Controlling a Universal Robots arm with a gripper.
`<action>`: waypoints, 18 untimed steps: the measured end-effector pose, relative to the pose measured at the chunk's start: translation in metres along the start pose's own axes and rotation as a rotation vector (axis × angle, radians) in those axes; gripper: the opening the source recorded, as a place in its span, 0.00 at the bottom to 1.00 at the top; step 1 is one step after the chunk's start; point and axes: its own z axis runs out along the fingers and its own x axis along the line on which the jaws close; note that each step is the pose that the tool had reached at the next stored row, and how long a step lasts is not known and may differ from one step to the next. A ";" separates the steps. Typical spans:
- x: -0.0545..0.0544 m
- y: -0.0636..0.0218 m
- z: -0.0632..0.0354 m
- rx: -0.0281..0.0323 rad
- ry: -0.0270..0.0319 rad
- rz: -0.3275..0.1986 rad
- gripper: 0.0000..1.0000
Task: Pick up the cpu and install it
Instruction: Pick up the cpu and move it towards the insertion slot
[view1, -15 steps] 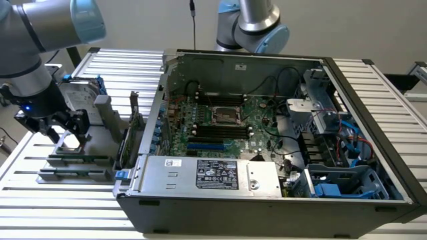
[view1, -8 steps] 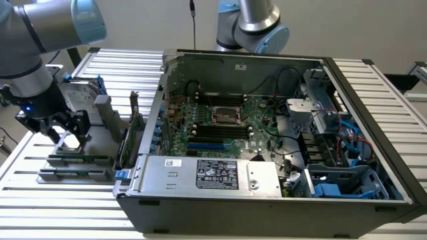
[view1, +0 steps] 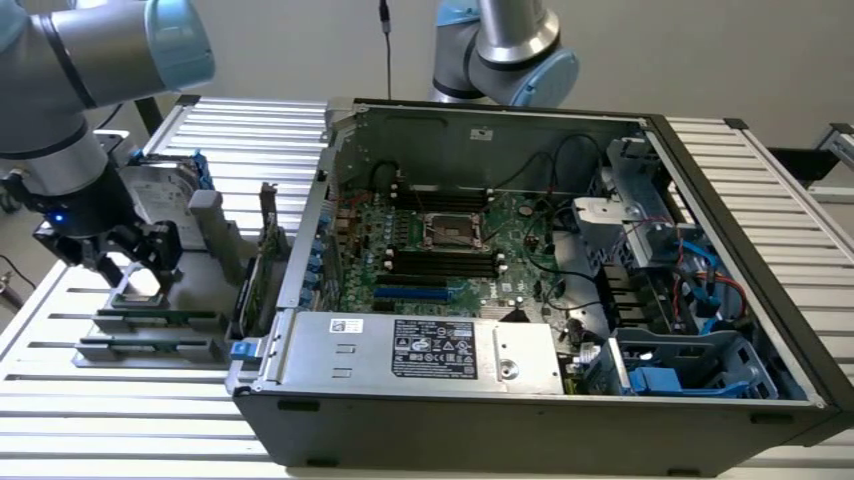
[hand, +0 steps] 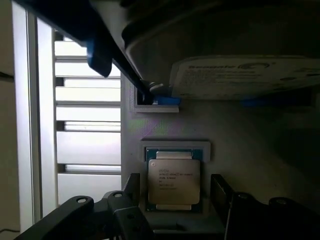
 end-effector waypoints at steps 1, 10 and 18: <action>0.000 0.0004 0.0002 -0.0001 -0.0001 0.001 0.67; 0.000 0.0008 0.0045 0.0000 0.0001 0.003 0.67; 0.000 0.0016 0.0056 0.0000 0.0001 0.003 0.67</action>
